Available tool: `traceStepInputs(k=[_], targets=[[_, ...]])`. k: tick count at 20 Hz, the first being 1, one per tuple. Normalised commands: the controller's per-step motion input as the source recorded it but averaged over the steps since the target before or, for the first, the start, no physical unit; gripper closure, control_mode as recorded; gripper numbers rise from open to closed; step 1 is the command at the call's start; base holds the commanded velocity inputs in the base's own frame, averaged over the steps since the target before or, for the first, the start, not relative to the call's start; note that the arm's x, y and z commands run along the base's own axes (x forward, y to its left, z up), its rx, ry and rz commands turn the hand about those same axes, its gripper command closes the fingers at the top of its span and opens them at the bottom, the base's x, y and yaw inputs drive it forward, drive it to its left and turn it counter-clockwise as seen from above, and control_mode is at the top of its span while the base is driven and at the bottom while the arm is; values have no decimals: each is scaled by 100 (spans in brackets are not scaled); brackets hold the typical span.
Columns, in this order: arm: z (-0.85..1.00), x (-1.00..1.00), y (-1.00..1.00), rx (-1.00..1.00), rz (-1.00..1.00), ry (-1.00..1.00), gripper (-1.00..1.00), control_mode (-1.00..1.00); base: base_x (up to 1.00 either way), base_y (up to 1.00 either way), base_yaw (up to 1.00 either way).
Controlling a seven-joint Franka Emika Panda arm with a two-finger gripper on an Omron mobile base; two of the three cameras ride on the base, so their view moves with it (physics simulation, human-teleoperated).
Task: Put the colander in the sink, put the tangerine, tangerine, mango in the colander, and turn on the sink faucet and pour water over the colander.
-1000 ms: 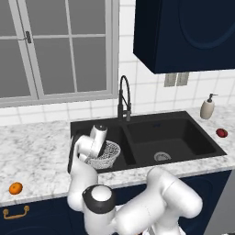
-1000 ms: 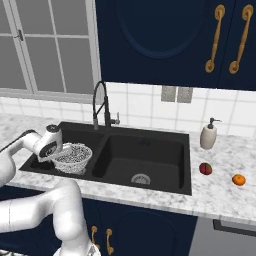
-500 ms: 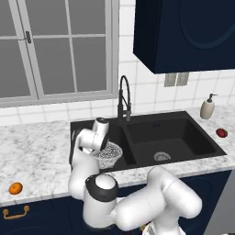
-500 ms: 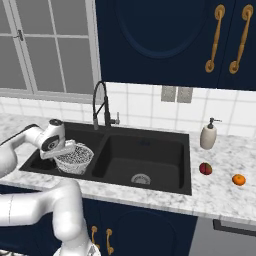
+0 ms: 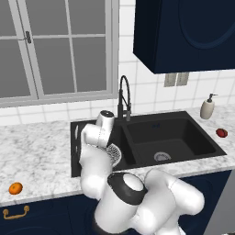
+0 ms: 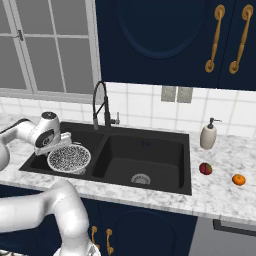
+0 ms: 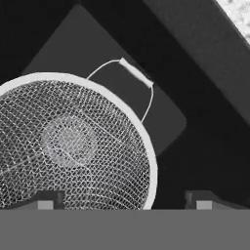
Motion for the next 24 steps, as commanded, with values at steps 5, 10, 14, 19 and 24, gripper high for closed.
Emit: traceStepInputs(k=[5, 10, 14, 19, 24], targets=[[100, -69, 69, -4, -17, -11, -100, -100, 0, 0, 0], [98, -98, 57, -4, -3, -4, -100, -100, 0, 0, 0], [88, -100, 49, -7, 2, 0, -100, -100, 0, 0, 0], [64, -80, 79, -20, 24, 3, -100, -100, 0, 0, 0], [33, -42, 84, -28, 42, 6, -100, -100, 0, 0, 0]])
